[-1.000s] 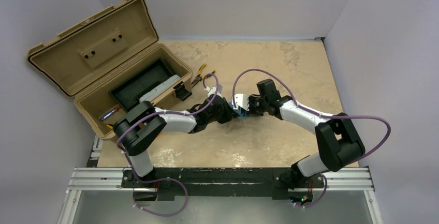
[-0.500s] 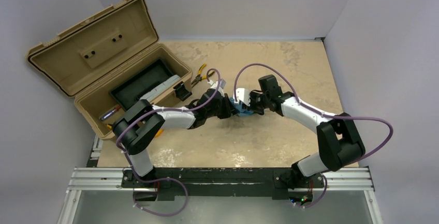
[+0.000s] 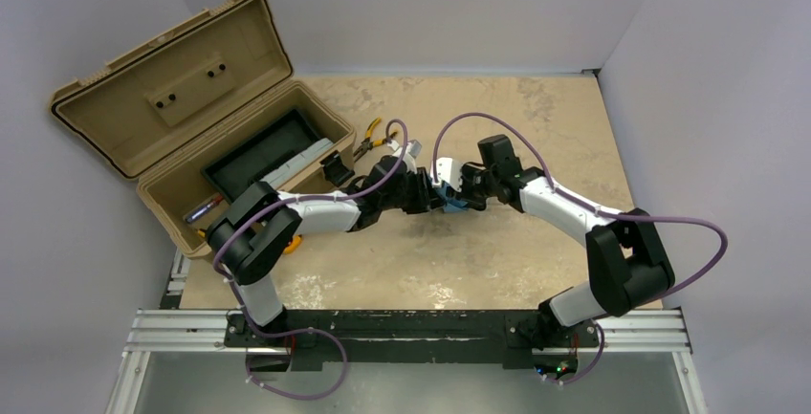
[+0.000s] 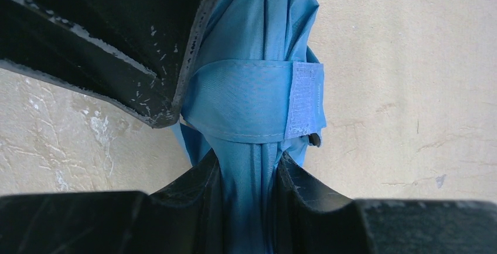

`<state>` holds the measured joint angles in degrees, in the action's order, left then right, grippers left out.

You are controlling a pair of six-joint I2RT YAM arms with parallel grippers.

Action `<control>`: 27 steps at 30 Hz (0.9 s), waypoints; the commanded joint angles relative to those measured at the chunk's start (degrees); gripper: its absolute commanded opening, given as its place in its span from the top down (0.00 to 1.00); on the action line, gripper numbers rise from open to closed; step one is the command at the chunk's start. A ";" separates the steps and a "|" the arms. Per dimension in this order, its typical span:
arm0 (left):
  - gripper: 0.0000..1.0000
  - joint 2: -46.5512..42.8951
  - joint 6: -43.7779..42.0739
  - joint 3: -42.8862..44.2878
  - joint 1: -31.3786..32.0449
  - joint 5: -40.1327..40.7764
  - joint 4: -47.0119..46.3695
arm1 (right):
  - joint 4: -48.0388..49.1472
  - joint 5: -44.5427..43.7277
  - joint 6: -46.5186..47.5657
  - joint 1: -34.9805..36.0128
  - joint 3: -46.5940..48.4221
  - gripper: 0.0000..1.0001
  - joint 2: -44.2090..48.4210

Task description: Put away the umbrella

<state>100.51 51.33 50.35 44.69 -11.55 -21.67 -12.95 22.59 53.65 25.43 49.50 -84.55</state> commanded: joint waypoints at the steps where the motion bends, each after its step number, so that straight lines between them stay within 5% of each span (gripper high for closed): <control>1: 0.75 -0.19 -0.06 1.20 0.05 1.87 3.37 | 4.16 3.14 -1.34 0.23 3.17 1.00 2.93; 8: 0.68 -0.70 -0.11 2.59 0.02 5.34 9.40 | 3.48 3.32 -1.53 0.23 4.82 1.00 3.21; 24: 0.55 -5.05 1.02 -7.60 1.04 1.19 -15.36 | 2.89 3.19 -2.41 0.22 7.46 1.00 2.55; 25: 0.55 -5.14 1.25 -7.87 1.33 1.02 -15.83 | 2.87 3.10 -2.41 0.21 7.39 1.00 12.76; 27: 0.56 -5.87 1.76 -8.97 1.68 1.05 -16.38 | 2.87 2.92 -2.32 0.23 7.24 1.00 2.62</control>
<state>96.36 51.90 43.03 45.28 -9.06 -31.14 -13.10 23.64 52.10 25.54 53.63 -83.72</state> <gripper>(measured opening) 0.445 0.256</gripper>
